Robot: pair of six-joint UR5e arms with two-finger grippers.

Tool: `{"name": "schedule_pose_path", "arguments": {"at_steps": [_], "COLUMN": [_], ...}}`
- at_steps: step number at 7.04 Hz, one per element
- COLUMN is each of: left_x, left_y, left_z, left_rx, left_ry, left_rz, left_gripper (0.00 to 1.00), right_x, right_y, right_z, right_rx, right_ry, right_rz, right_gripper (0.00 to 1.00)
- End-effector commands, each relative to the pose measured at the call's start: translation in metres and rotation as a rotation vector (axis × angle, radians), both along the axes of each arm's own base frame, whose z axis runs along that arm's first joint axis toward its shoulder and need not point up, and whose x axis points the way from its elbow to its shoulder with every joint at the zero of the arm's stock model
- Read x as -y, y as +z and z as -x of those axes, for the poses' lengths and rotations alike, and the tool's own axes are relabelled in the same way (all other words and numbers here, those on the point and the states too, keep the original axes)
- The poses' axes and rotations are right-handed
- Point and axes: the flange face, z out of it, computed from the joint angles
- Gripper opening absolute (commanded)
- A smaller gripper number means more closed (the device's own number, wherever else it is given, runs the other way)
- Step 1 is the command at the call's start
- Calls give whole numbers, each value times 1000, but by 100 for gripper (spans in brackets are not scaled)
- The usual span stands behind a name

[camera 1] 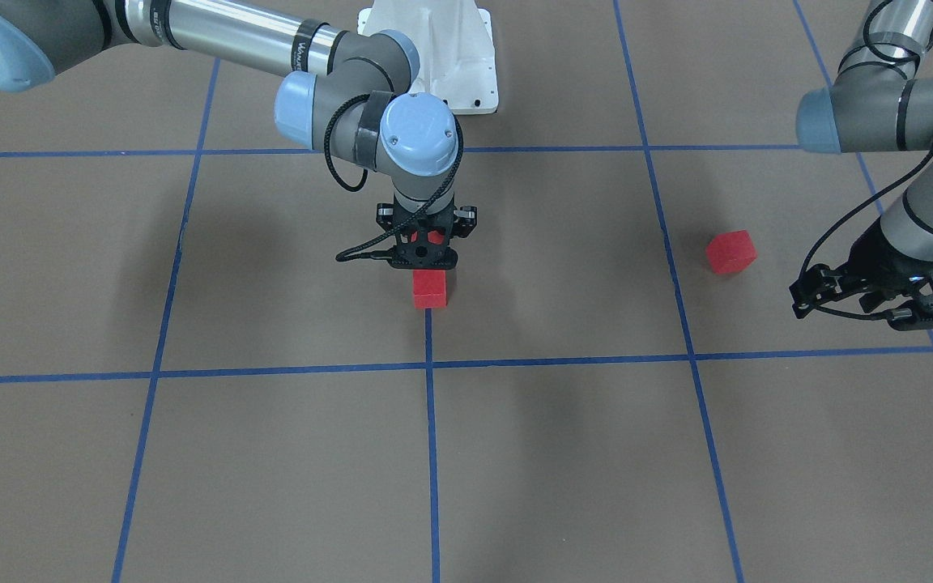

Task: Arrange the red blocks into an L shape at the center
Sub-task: 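Set the red cube down against the center cube's far side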

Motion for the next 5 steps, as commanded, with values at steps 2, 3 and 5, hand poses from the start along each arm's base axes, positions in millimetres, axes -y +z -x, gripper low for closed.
{"name": "schedule_pose_path", "arguments": {"at_steps": [2,3,5], "left_x": [0,0,1], "left_y": [-1,-1,-2], "left_z": [0,0,-2], "left_rx": [-1,-1,-1], "left_ry": [0,0,0], "left_rz": [-2,-1,-1], "left_gripper": [100,100,100], "right_x": [-1,0,1], "right_y": [2,3,5], "right_z": [-1,-1,-1], "right_rx": [1,-1,-10], "right_ry": [-1,-1,7], "right_rz": [-1,-3,-15], "right_gripper": [0,0,0]}}
